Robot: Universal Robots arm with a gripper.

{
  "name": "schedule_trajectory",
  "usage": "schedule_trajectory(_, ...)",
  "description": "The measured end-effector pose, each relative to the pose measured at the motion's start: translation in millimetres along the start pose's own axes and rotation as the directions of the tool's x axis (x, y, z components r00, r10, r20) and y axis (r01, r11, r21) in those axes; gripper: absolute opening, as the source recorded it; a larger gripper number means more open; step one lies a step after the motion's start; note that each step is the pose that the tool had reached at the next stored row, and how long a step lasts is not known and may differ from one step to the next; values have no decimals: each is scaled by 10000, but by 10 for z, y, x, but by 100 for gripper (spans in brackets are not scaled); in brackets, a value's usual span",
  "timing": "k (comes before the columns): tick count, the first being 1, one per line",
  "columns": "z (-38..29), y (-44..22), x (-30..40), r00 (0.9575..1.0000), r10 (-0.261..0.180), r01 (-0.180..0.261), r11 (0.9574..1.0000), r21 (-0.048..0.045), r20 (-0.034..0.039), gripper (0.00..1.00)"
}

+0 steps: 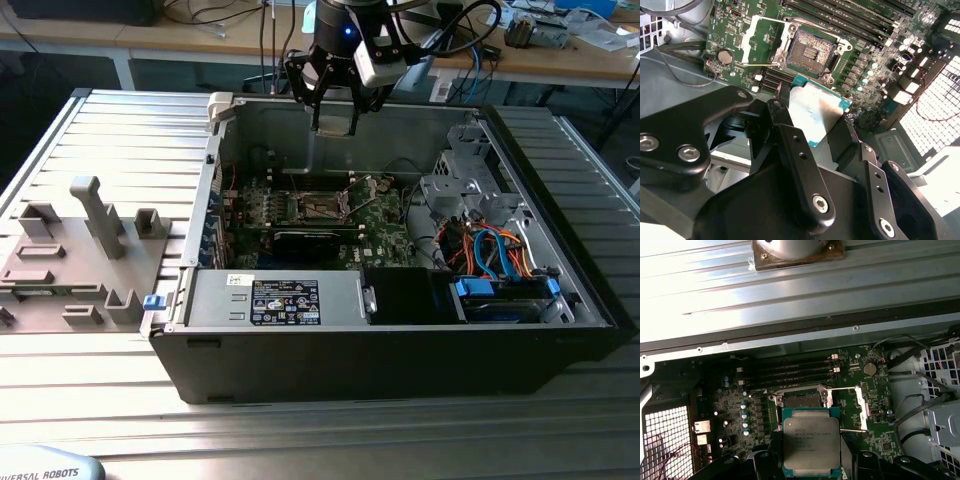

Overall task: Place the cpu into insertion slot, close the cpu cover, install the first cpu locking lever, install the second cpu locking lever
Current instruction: 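Place the cpu into insertion slot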

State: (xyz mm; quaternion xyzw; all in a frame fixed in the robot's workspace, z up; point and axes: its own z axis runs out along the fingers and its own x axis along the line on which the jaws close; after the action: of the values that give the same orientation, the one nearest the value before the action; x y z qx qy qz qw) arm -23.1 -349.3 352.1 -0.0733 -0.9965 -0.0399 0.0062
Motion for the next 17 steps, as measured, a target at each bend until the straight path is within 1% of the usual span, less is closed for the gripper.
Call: schedule_trajectory(17, 0, 0, 0, 10000, 72, -72, 10000, -1, 5, 54)
